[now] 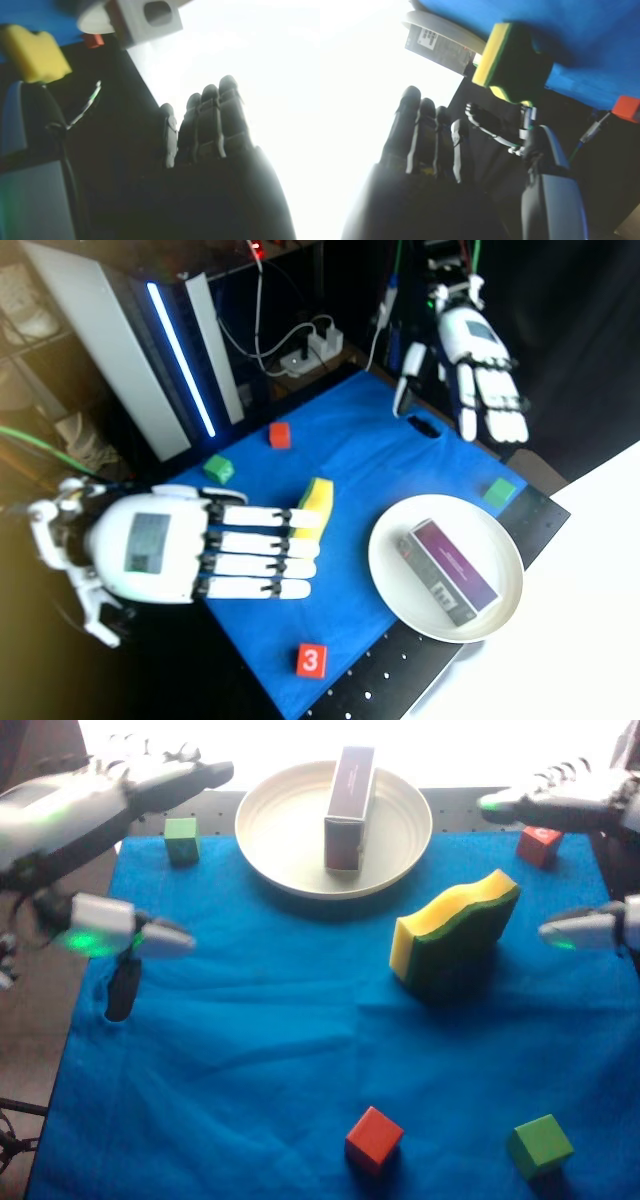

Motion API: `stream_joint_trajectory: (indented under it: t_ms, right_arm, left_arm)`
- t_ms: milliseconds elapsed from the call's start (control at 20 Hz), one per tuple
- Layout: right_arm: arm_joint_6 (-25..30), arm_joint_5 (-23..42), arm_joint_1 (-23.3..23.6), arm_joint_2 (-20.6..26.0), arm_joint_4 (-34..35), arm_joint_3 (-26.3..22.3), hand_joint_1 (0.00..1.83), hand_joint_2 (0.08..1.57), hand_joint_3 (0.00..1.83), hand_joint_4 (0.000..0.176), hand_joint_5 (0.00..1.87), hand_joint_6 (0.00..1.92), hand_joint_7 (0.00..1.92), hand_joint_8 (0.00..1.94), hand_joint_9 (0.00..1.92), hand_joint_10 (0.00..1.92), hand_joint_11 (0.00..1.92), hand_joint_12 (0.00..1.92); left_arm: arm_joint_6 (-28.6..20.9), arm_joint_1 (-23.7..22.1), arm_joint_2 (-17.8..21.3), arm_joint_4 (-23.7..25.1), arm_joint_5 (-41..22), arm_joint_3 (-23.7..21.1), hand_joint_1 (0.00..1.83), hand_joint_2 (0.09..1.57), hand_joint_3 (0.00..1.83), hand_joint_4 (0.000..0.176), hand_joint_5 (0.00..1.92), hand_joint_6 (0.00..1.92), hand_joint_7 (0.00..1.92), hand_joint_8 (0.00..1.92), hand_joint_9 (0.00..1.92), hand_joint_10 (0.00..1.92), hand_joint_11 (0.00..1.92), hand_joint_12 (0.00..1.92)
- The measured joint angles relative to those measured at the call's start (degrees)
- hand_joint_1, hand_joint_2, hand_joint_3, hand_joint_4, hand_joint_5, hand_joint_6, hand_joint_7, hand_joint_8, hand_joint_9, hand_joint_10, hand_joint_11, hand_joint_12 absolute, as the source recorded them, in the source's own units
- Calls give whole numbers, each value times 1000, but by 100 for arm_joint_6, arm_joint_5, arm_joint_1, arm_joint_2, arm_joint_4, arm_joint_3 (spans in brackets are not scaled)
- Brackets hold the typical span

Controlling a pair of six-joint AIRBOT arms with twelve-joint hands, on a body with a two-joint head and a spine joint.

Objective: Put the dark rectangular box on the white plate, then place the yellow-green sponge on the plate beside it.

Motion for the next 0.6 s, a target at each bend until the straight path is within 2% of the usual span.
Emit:
stream_joint_trajectory:
  t_ms: [50, 100, 150, 200, 250, 300, 350, 400, 450, 500, 600]
  right_arm:
    - [55, -76, 151, -83, -160, 61, 761, 1054, 0, 49, 199, 1, 182, 0, 167, 0, 26, 483]
    - [195, -146, 262, -192, -343, 144, 762, 1037, 0, 57, 210, 3, 175, 0, 165, 2, 4, 549]
    - [407, -181, 273, -317, -525, 223, 767, 1006, 0, 56, 237, 1, 217, 2, 220, 3, 0, 685]
    - [492, -234, 273, -376, -678, 267, 807, 990, 0, 44, 252, 5, 239, 6, 233, 4, 0, 707]
    - [501, -393, 308, -459, -876, 302, 809, 963, 0, 43, 271, 1, 276, 1, 272, 3, 8, 791]
    - [505, -435, 319, -505, -890, 332, 839, 952, 0, 74, 248, 0, 256, 0, 263, 0, 11, 757]
    - [509, -507, 376, -551, -922, 387, 855, 931, 0, 72, 260, 0, 267, 0, 278, 0, 37, 696]
    - [507, -595, 461, -570, -986, 431, 875, 923, 0, 73, 268, 2, 258, 0, 267, 0, 30, 673]
    - [507, -656, 514, -581, -1034, 459, 880, 921, 0, 74, 272, 0, 255, 0, 264, 0, 43, 637]
    - [509, -748, 595, -621, -1158, 520, 950, 917, 0, 58, 323, 4, 298, 3, 310, 6, 81, 635]
    - [507, -1001, 743, -778, -1464, 603, 1030, 914, 0, 31, 425, 4, 388, 3, 398, 7, 118, 669]
  left_arm:
    - [28, 240, 74, -240, -310, -129, 963, 837, 0, 146, 70, 5, 4, 1, 0, 0, 0, 0]
    - [39, 490, 107, -466, -579, -205, 949, 838, 0, 117, 65, 2, 0, 0, 0, 0, 0, 0]
    - [42, 634, 114, -688, -739, -262, 927, 863, 0, 112, 27, 0, 0, 0, 0, 0, 0, 0]
    - [46, 645, 114, -723, -778, -269, 923, 870, 2, 113, 21, 1, 0, 0, 0, 0, 0, 0]
    - [50, 638, 120, -772, -940, -304, 936, 872, 3, 123, 19, 1, 0, 0, 0, 0, 0, 0]
    - [50, 640, 140, -791, -1054, -341, 919, 878, 5, 135, 9, 0, 0, 0, 0, 0, 0, 0]
    - [52, 640, 142, -728, -1158, -348, 920, 867, 0, 151, 12, 2, 0, 0, 0, 0, 0, 0]
    - [48, 664, 142, -756, -1252, -404, 897, 853, 0, 135, 5, 0, 0, 0, 0, 0, 0, 0]
    - [37, 708, 140, -719, -1322, -415, 892, 850, 0, 132, 3, 0, 0, 0, 0, 0, 0, 0]
    - [-22, 780, 140, -708, -1355, -417, 884, 846, 0, 123, 4, 0, 0, 0, 0, 0, 0, 0]
    - [-107, 850, 140, -791, -1353, -417, 872, 849, 0, 136, 20, 7, 0, 0, 0, 0, 0, 0]
